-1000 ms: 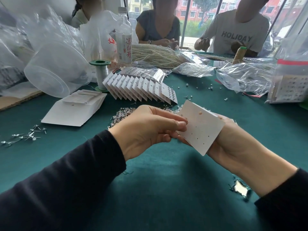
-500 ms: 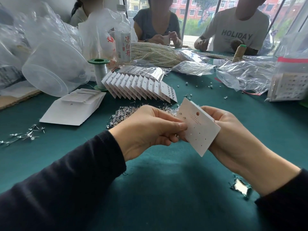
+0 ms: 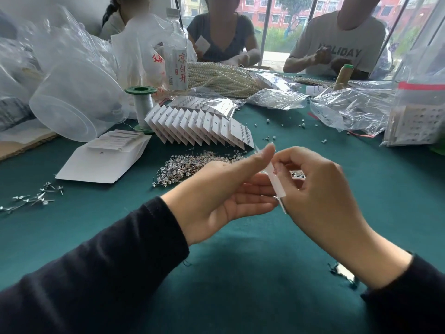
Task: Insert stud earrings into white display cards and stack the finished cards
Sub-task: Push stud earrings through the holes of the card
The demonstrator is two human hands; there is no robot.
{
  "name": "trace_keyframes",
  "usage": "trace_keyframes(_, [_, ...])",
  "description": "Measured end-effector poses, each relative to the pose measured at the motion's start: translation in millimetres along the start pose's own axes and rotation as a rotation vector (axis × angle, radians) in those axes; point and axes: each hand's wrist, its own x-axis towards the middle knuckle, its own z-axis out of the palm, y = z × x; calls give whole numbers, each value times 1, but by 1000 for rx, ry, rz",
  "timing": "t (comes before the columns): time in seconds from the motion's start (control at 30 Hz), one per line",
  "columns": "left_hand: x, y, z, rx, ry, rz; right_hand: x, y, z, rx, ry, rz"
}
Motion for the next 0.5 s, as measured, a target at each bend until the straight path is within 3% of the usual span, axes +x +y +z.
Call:
trace_keyframes(0.07, [-2,-1,2,38,7,34,-2,-1,1,-36,-9,-63])
trace_keyframes(0.37, [5,-3,-5,4,335,103,3,4,0,10,-24,-167])
trace_keyframes(0.43, [8,0,-11,24,400,145,14,18,-7,-99,-42,-125])
trace_keyframes(0.5, [9,2,-17,19,455,168,20,33,-11,-252,-174,-45])
